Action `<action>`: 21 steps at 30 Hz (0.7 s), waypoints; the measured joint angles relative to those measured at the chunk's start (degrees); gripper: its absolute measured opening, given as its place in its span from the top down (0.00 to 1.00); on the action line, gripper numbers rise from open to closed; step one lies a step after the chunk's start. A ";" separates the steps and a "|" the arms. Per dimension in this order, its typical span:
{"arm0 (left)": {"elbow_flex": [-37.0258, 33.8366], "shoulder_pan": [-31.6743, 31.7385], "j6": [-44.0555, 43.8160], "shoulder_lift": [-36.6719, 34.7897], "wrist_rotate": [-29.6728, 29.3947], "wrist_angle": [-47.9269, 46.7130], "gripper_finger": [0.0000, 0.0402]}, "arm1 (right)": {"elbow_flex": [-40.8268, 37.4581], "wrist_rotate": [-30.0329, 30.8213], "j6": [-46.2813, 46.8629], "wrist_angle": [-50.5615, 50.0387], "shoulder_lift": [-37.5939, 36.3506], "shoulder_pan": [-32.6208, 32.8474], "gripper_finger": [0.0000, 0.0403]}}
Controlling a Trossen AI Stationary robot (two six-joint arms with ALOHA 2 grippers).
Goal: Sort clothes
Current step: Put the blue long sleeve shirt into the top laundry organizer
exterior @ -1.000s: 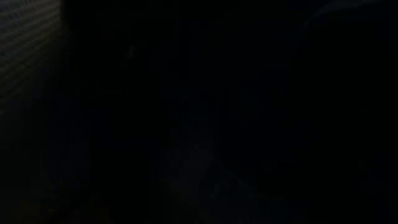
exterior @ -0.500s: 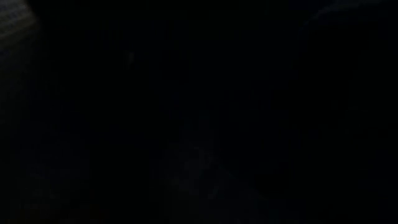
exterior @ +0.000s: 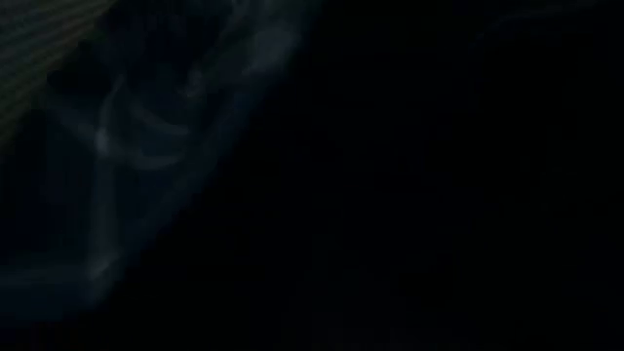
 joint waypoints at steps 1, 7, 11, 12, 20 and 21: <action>0.00 -0.02 0.92 0.15 0.05 0.47 0.49 | 0.02 -0.28 -0.04 0.36 0.27 -0.08 0.98; -0.05 0.04 3.61 0.21 -0.15 0.29 0.64 | 0.02 -0.66 0.11 0.50 1.65 -0.69 0.98; -0.07 0.02 6.14 0.21 -0.15 0.33 0.87 | 0.02 -0.62 0.89 0.54 1.71 -0.68 0.97; -0.07 0.02 6.96 0.21 -0.15 0.34 0.93 | 0.02 -0.51 2.28 0.52 1.71 -0.68 0.96; 0.22 0.08 9.41 -2.08 -0.57 -0.79 0.98 | 0.31 7.30 9.44 -4.03 -3.46 0.96 0.68; 0.22 0.22 10.10 -2.68 -0.65 -0.95 0.99 | 0.31 8.18 10.44 -5.50 -4.60 1.28 0.64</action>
